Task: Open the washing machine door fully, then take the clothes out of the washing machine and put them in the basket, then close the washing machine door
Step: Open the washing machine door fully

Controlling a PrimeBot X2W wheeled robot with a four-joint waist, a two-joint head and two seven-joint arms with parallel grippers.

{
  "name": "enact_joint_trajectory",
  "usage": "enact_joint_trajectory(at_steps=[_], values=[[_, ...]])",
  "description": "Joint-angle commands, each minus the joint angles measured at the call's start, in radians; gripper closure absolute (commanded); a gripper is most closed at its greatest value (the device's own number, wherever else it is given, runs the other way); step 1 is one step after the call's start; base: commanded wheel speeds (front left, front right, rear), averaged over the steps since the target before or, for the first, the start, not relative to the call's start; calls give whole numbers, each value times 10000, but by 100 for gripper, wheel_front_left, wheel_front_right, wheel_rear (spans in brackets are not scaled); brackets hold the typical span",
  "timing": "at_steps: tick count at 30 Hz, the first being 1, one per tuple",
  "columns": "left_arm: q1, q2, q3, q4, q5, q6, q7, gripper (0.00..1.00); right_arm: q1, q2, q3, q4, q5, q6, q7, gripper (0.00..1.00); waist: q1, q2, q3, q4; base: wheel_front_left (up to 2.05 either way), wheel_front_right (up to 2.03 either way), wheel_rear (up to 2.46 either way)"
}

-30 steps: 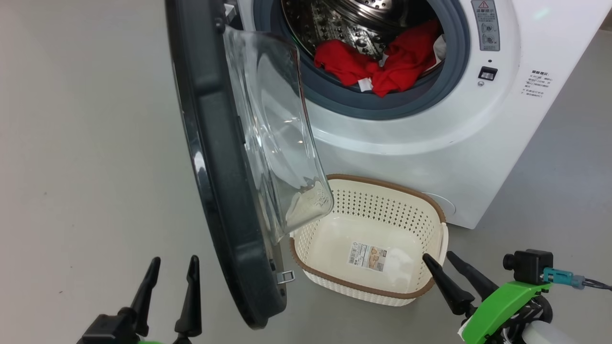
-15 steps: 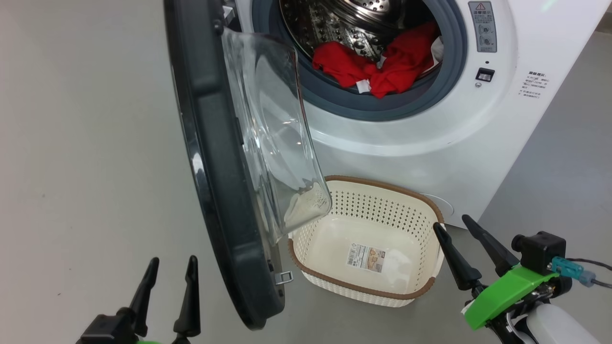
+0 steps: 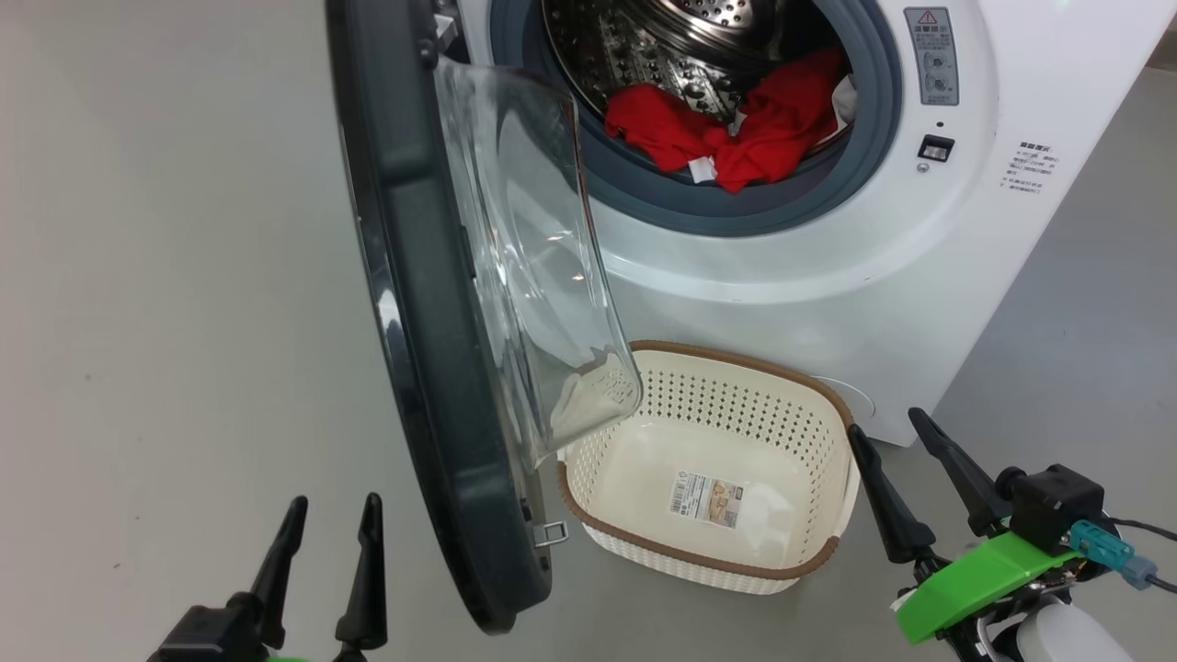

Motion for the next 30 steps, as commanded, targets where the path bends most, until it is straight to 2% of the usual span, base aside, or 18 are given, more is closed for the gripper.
enact_joint_trajectory(at_steps=[1, 10, 11, 12, 13, 17, 22, 26, 30], values=[[-30, 135, 317, -199, 59, 38, -122, 0, 55, -30, 102, -222, -122, 48, -119, 0, 0, 0, -2, 18, 0, 0, 0], [-18, 135, 337, -185, 11, 60, -122, 0, 241, 153, -38, -145, -428, 48, -120, 0, 0, 0, -36, 44, 0, 0, 0], [-48, 135, 384, -267, -17, 70, -122, 39, 237, 165, -37, -169, -469, 48, -120, 0, 0, 0, -33, 36, 0, 0, 0], [-79, 135, 444, -372, -49, 93, -122, 93, 236, 180, -42, -188, -499, 48, -120, 0, 0, 0, -30, 31, 0, 0, 0], [-111, 135, 496, -501, -96, 104, -122, 100, 236, 193, -49, -200, -520, 48, -120, 0, 0, 0, -25, 24, 0, 0, 0], [-357, 135, 816, -1409, -398, 187, -122, 100, 225, 220, -105, -229, -587, 48, -120, 0, 0, 0, 7, 32, 0, 0, 0], [-625, 135, 851, -3242, -749, 281, -122, 100, 206, 212, -155, -221, -653, 48, -120, 0, 0, 0, 35, 47, 0, 0, 0], [-583, 135, 307, -4525, -594, 209, -122, 100, 213, 256, -223, -252, -728, 48, -120, 0, 0, 0, 25, 34, 0, 0, 0], [-253, 135, -764, -4949, -204, -69, -122, 100, 216, 297, -216, -248, -767, 48, -120, 0, 0, 0, 37, 11, 0, 0, 0]])
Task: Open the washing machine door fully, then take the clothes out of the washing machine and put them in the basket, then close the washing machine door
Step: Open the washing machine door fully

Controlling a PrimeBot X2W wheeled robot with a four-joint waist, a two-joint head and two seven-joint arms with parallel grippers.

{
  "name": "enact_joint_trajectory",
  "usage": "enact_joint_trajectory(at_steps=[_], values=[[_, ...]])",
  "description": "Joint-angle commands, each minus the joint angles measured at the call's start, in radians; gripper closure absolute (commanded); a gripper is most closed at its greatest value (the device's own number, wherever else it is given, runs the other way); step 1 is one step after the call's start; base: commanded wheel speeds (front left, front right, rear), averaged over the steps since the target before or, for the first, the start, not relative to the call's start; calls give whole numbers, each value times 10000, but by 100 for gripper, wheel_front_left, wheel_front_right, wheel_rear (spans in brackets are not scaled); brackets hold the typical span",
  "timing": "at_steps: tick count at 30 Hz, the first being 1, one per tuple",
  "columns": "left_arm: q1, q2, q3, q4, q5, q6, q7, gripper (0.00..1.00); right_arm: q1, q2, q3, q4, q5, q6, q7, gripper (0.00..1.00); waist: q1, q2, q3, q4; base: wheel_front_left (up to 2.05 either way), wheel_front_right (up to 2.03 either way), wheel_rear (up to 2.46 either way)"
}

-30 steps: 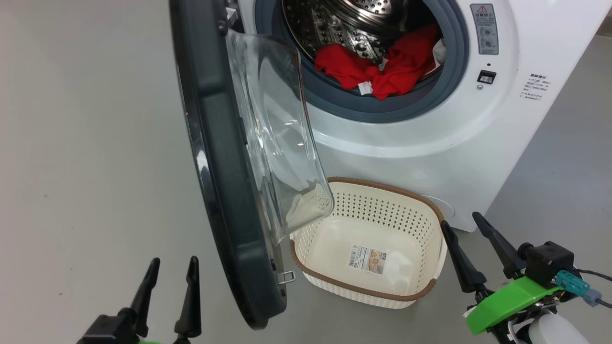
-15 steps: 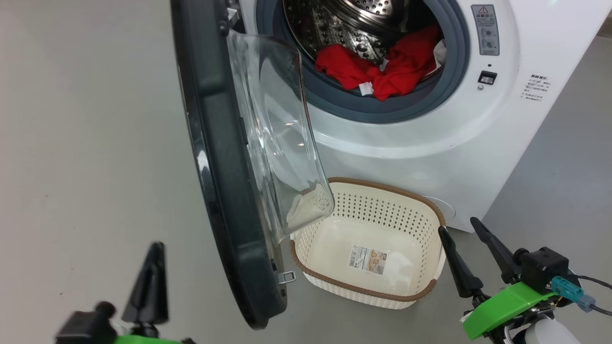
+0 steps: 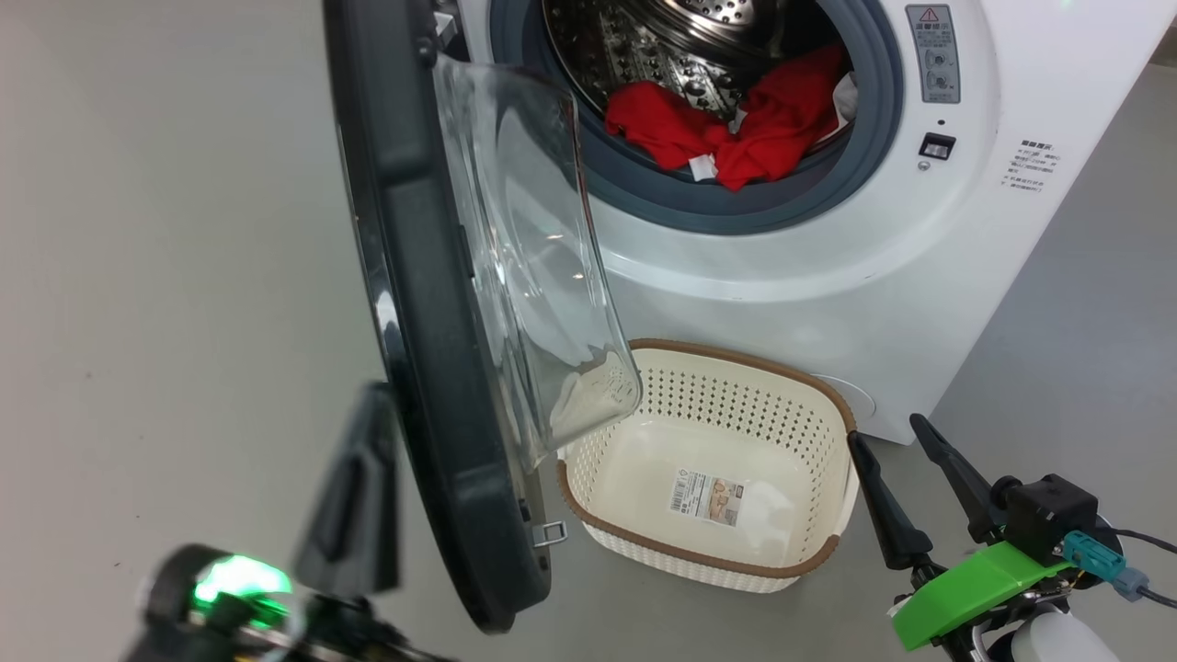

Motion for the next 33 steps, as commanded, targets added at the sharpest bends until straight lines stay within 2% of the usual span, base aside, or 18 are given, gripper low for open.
enact_joint_trajectory(at_steps=[1, 6, 11, 21, 26, 33], values=[[8, 114, -44, -342, 201, -90, -38, 100, -13, -20, 182, -252, -100, 48, -68, 0, 0, -1, 10, -1, 0, 0, 0], [323, 114, -1172, 39, 12, -281, -38, 100, -47, -8, 199, -253, -122, 48, -68, 0, 0, -1, 53, 10, 0, 0, 0], [403, 114, -1847, 790, -218, -442, -38, 100, -63, -8, 198, -253, -147, 48, -68, 0, 0, -1, 81, 24, 0, 0, 0], [347, 114, -2276, 2136, -523, -486, -38, 100, -118, -9, 256, -246, -169, 48, -68, 0, 0, -1, 136, 10, 0, 0, 0], [259, 114, -2355, 3006, -837, -325, -38, 100, -120, 14, 292, -244, -174, 48, -68, 0, 0, -1, 133, 11, 0, 0, 0], [140, 114, -2219, 3386, -1110, -52, -38, 100, -95, 52, 360, -230, -164, 48, -68, 0, 0, -1, 105, 68, 0, 0, 0]])
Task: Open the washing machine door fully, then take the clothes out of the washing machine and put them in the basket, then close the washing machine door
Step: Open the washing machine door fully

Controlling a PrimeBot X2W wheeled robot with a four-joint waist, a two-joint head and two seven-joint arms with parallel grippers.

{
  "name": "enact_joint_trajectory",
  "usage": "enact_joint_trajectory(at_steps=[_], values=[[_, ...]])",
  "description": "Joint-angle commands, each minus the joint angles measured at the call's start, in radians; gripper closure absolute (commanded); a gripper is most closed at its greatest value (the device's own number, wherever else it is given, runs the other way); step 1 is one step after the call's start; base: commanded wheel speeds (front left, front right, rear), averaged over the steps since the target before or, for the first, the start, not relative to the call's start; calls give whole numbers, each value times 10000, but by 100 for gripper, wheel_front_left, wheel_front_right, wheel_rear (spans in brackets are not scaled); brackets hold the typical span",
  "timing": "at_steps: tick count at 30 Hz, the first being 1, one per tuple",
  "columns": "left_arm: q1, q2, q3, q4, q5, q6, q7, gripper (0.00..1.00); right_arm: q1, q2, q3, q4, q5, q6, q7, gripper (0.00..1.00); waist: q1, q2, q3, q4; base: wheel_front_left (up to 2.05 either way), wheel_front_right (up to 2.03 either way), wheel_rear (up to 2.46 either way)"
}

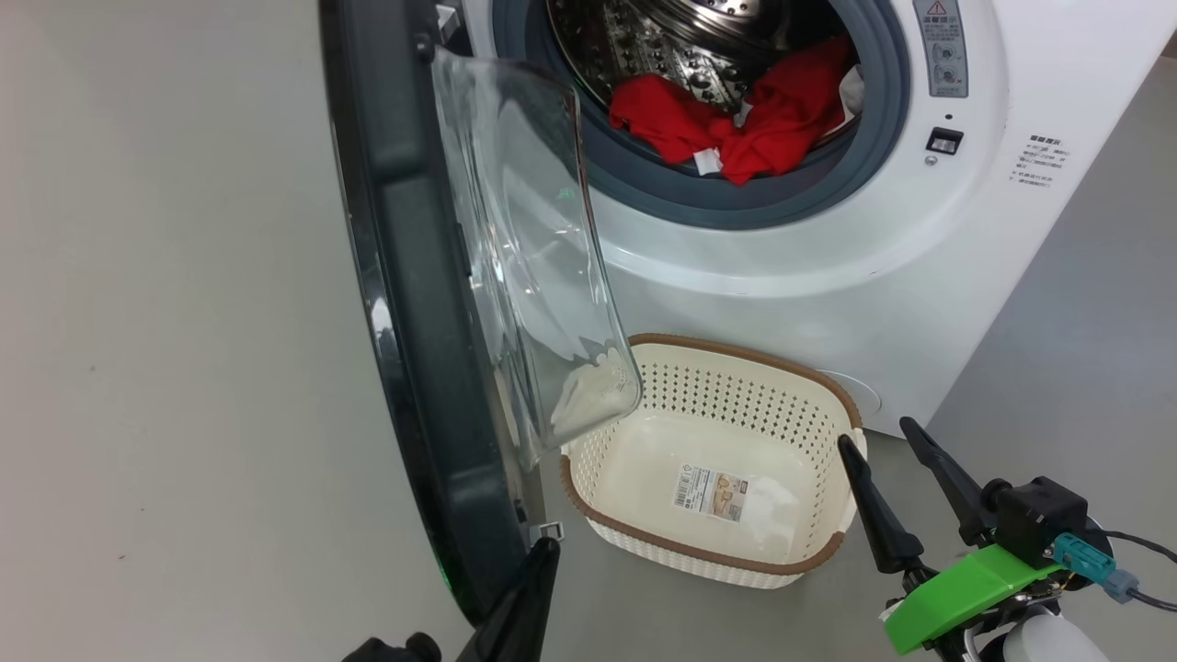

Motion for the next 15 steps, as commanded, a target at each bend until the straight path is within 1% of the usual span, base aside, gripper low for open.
enact_joint_trajectory(at_steps=[1, 10, 15], values=[[-375, 24, 412, -145, -105, 147, -49, 100, -96, -11, 240, -235, -133, 48, -64, 0, 0, 0, -1, 36, 0, 0, 0], [-339, 24, 776, -176, -75, 348, -49, 100, -34, -32, 309, -255, -79, 48, -65, 0, 0, 0, -64, 376, 0, 0, 0], [-295, 24, 1225, -139, 24, 453, -49, 100, -15, -16, 360, -240, -75, 48, -65, 0, 0, 0, -85, 635, 0, 0, 0]])
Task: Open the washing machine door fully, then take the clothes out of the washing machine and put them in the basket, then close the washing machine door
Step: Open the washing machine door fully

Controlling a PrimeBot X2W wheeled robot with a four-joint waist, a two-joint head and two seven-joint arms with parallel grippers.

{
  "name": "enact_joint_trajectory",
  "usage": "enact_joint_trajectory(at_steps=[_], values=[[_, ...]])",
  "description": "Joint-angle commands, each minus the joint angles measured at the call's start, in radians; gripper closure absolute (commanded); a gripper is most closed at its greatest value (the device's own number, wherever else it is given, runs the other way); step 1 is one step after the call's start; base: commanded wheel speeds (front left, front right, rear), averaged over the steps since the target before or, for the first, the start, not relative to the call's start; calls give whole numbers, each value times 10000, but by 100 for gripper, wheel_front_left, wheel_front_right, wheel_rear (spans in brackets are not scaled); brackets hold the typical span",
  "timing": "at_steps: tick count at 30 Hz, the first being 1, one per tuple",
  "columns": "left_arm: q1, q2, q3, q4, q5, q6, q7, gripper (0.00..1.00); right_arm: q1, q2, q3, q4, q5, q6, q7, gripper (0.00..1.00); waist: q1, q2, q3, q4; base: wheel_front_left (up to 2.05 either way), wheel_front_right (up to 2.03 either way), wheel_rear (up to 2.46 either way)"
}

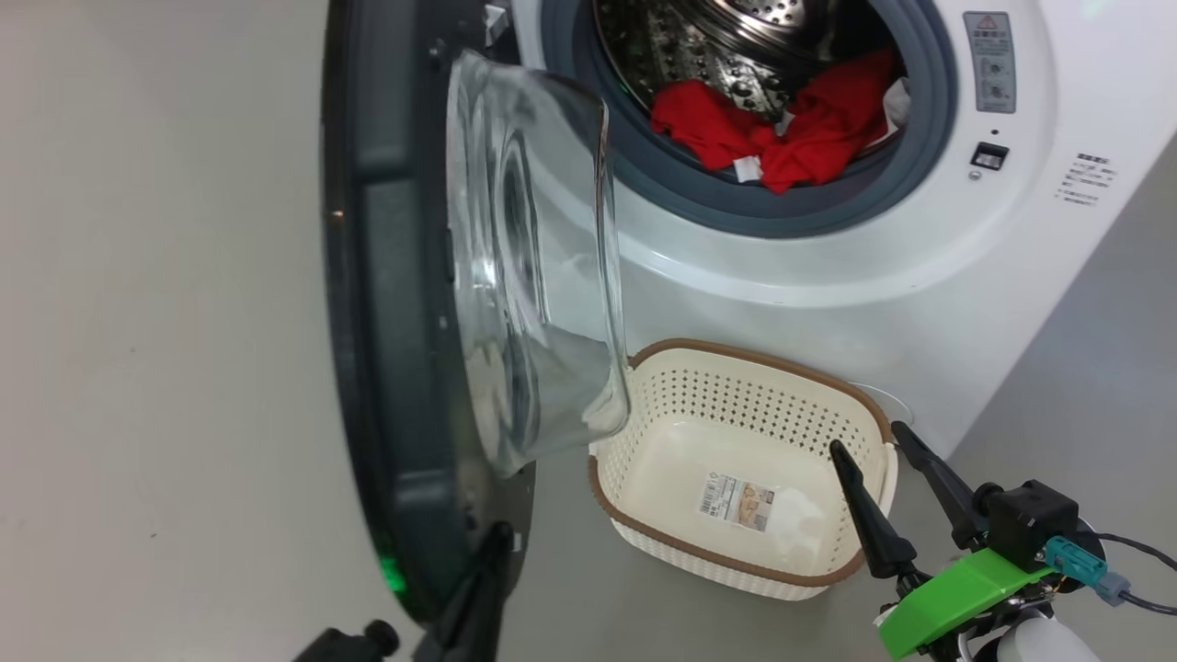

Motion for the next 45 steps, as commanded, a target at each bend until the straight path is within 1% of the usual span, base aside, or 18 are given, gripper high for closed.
enact_joint_trajectory(at_steps=[1, 6, 7, 10, 16, 23, 27, 45], values=[[-298, 60, 748, -188, 81, 190, -51, 100, -34, -13, 226, -237, -75, 48, -65, 0, 0, -1, -13, 167, 0, 0, 0], [-247, 60, 1393, -115, 192, 242, -51, 100, -57, -14, 343, -233, -20, 48, -65, 0, 0, -1, -37, 310, 0, 0, 0], [-247, 60, 1393, -115, 192, 242, -51, 100, -57, -14, 343, -233, -20, 48, -65, 0, 0, -1, -37, 310, 0, 0, 0], [-215, 60, 1872, -88, 270, 277, -51, 100, -71, -14, 393, -226, -2, 48, -65, 0, 0, -1, -40, 328, 0, 0, 0], [-308, 81, 2828, 75, 471, 188, -51, 100, -77, -9, 489, -211, 11, 48, -65, 0, 0, -1, 2, 271, 0, 0, 0], [-790, 197, 3914, 616, 446, -47, -51, 100, -139, -33, 503, -194, 35, 48, -65, 0, 0, -1, 116, 119, 0, 0, 0], [-1135, 259, 4439, 931, 506, -93, -51, 100, -176, -29, 469, -220, 8, 48, -65, 0, 0, -1, 192, 33, 0, 0, 0], [-2406, 760, 6308, 2398, 914, -280, -51, 100, -270, -36, 538, -227, -54, 48, -65, 0, 0, -1, 479, -216, 0, 0, 0]])
